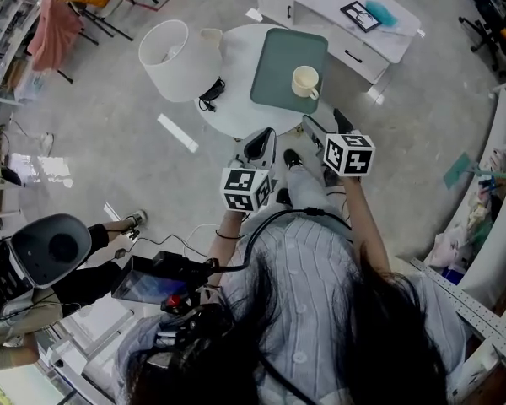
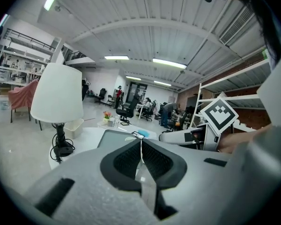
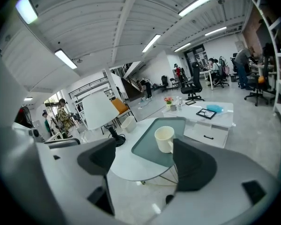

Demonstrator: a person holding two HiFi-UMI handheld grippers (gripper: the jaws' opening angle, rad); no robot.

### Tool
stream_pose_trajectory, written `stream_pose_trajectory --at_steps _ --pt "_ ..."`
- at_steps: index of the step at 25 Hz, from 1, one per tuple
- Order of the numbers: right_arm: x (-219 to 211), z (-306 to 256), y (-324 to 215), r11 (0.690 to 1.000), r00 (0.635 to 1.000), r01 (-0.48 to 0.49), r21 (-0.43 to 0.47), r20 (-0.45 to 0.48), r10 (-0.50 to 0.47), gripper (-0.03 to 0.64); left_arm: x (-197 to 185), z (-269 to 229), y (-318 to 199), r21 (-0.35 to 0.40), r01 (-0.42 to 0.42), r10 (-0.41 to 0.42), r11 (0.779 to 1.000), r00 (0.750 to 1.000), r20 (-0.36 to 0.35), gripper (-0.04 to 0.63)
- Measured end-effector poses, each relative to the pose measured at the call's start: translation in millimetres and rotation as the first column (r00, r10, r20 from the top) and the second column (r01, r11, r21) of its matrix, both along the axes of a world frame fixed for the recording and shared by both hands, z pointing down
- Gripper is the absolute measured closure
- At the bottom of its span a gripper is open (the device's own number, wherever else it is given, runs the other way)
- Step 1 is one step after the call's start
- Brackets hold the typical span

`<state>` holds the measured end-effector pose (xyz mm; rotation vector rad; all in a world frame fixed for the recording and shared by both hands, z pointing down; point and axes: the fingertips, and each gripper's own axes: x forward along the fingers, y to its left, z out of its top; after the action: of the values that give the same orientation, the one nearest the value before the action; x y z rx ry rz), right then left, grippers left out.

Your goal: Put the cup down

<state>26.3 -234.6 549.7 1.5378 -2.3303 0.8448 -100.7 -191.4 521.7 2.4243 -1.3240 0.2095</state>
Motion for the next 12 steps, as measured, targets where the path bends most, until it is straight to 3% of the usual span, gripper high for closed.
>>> stream_pose_trajectory --at_steps 9,12 --pt "6.2 -2.7 54.8 1.000 1.000 -0.003 0.004 0.008 0.003 0.226 14.5 -2.4 47.3 0.013 -0.044 0.044 0.999 0.999 -0.001 0.577" --pt "3.7 -4.7 60.3 1.000 1.000 0.005 0.020 0.011 -0.005 0.263 14.9 -7.9 54.7 0.031 -0.045 0.044 0.999 0.999 0.012 0.577"
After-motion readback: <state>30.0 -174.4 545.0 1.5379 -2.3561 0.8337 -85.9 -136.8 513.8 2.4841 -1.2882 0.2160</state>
